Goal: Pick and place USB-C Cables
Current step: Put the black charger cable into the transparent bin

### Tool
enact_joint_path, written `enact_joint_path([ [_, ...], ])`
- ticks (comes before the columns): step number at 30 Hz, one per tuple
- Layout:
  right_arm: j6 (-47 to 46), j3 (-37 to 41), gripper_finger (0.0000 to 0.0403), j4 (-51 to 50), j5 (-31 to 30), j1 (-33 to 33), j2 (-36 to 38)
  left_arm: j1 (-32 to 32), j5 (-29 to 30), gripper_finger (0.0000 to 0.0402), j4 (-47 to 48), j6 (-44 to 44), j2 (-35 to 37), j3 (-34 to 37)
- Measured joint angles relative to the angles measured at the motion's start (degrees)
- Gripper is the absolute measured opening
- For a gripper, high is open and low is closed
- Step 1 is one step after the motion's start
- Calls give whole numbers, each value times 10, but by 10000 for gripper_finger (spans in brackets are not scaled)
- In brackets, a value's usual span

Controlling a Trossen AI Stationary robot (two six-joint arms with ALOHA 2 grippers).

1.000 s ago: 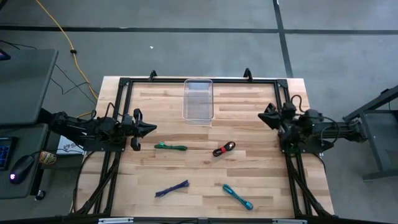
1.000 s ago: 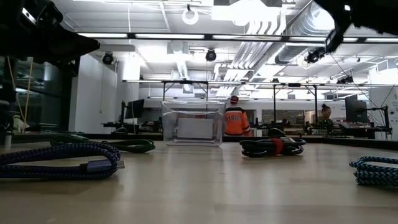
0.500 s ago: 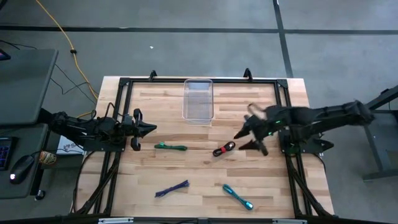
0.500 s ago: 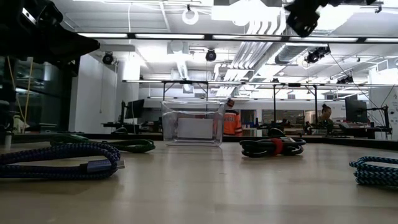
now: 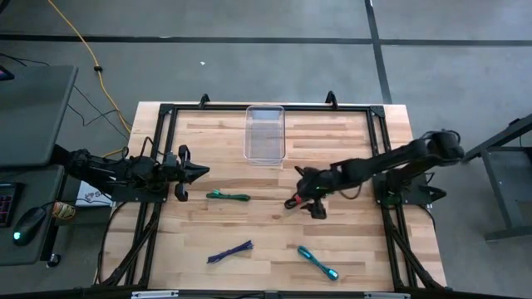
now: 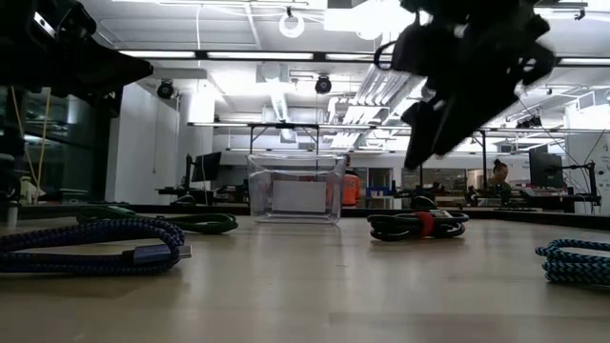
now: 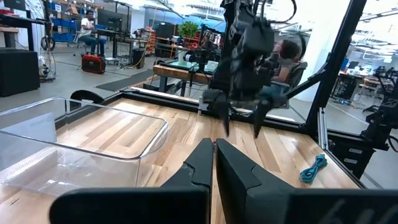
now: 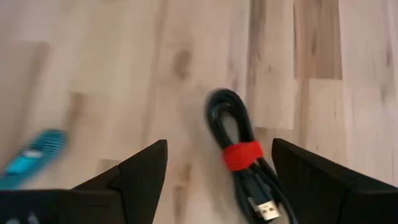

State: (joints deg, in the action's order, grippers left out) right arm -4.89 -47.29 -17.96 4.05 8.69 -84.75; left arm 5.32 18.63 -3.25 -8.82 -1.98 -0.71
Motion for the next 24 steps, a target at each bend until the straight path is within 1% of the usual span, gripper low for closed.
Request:
enact_joint_path([
  [6, 37, 0, 279, 14, -6, 3, -58, 0, 0, 0, 0, 0, 0, 0],
  [11, 69, 0, 279, 30, -29, 5, -94, 0, 0, 0, 0, 0, 0, 0],
  [16, 86, 0, 279, 30, -37, 5, -116, 0, 0, 0, 0, 0, 0, 0],
  [18, 88, 0, 279, 29, -49, 5, -121, 0, 0, 0, 0, 0, 0, 0],
  [24, 115, 0, 279, 30, -52, 5, -123, 0, 0, 0, 0, 0, 0, 0],
])
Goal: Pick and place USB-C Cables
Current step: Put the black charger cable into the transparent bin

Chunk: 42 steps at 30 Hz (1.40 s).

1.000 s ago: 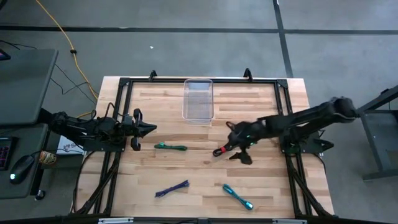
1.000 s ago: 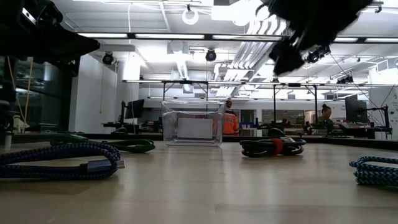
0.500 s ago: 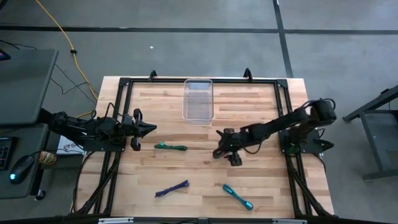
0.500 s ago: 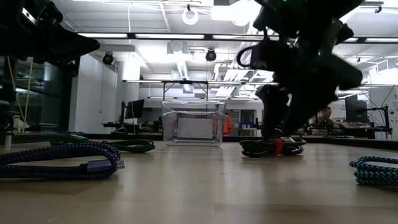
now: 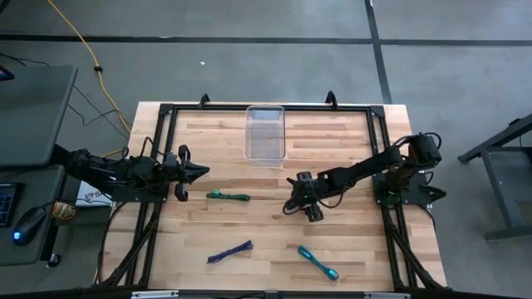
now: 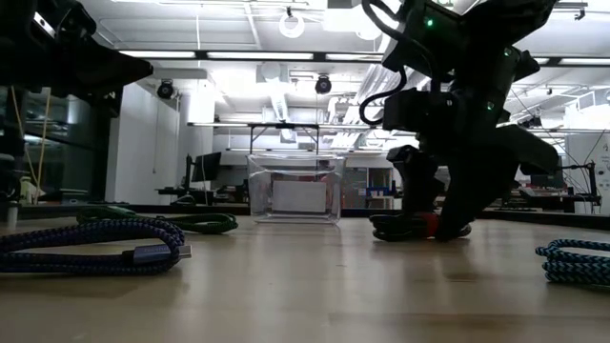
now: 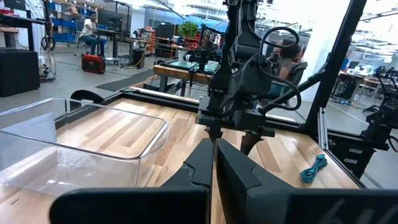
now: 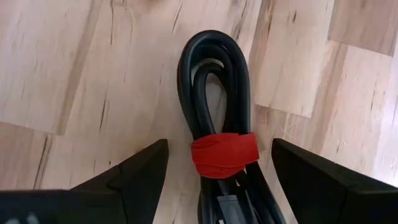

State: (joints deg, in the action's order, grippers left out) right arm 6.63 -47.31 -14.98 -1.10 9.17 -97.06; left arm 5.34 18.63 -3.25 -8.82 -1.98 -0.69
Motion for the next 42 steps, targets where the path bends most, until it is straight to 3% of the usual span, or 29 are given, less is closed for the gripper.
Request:
enact_joint_path([
  [8, 12, 1, 252, -2, 0, 0, 0, 0, 0, 0, 0, 0, 0, 0],
  [13, 14, 1, 191, -4, 7, 1, 0, 0, 0, 0, 0, 0, 0, 0],
  [20, 14, 1, 62, -27, 0, -2, 9, 0, 0, 0, 0, 0, 0, 0],
  [25, -16, 5, 45, -107, -2, -4, 54, 0, 0, 0, 0, 0, 0, 0],
  [28, -46, 29, 41, -145, -7, -3, 105, 0, 0, 0, 0, 0, 0, 0],
  [31, -118, 103, 41, -171, -7, 3, 180, 0, 0, 0, 0, 0, 0, 0],
  [38, -374, 252, 40, -113, -26, 65, 424, 0, 0, 0, 0, 0, 0, 0],
  [42, -429, 272, 40, -60, -85, 86, 512, 0, 0, 0, 0, 0, 0, 0],
])
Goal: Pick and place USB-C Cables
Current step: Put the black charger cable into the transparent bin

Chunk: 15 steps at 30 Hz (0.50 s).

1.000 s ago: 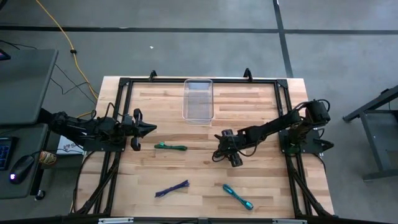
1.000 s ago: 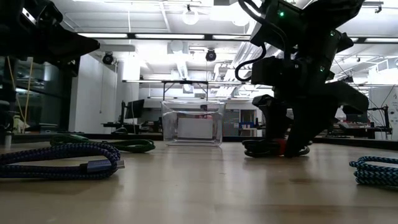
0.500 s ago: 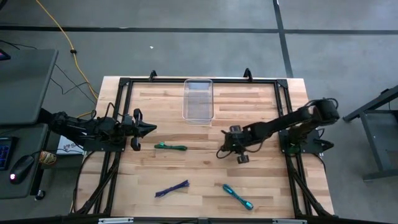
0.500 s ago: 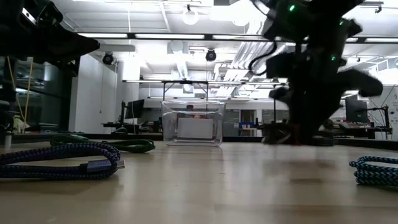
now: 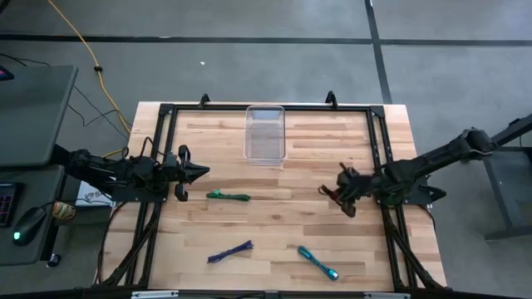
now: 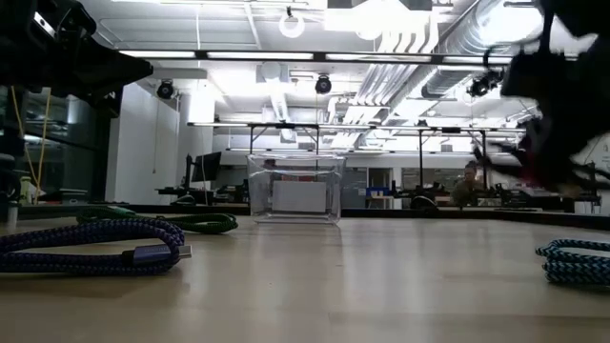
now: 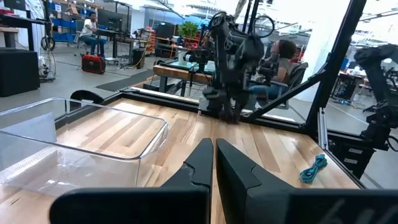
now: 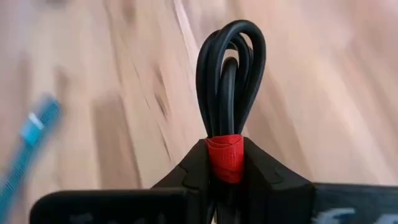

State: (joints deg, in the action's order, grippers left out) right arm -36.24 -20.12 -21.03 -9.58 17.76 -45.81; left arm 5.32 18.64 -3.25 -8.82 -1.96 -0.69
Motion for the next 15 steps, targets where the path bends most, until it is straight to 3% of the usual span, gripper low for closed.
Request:
enact_joint_path([
  [7, 58, -1, 40, 269, -114, -21, 11, 0, 0, 0, 0, 0, 0, 0],
  [12, 96, -4, 40, 485, -119, -63, -33, 0, 0, 0, 0, 0, 0, 0],
  [15, 105, -30, 39, 512, -119, -83, -64, 0, 0, 0, 0, 0, 0, 0],
])
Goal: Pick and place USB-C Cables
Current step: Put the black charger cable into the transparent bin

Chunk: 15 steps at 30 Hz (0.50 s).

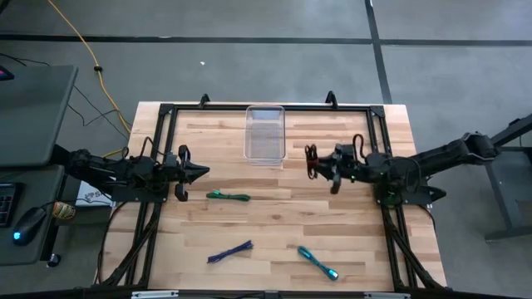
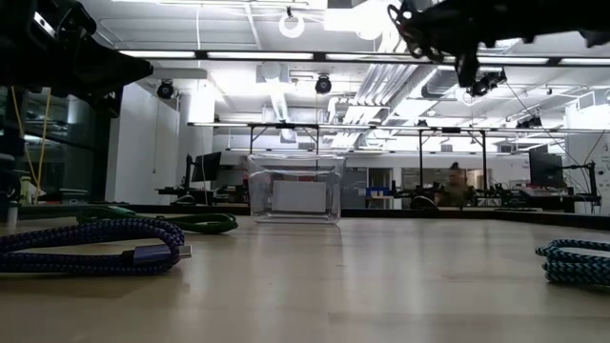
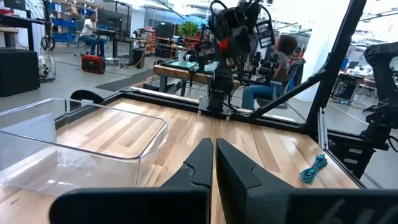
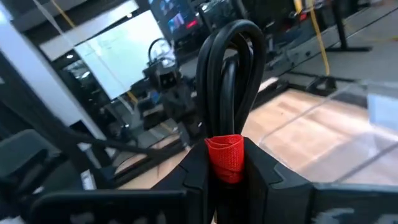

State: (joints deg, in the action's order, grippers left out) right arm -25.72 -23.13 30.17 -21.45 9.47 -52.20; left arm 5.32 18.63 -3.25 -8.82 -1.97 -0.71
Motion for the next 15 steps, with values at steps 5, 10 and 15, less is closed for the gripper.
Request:
enact_joint_path([
  [5, 36, -66, 39, -8, 1, -30, -60, 0, 0, 0, 0, 0, 0, 0],
  [10, 37, -109, 39, -8, -8, -64, -109, 0, 0, 0, 0, 0, 0, 0],
  [15, 32, -145, 39, -7, -8, -83, -150, 0, 0, 0, 0, 0, 0, 0],
])
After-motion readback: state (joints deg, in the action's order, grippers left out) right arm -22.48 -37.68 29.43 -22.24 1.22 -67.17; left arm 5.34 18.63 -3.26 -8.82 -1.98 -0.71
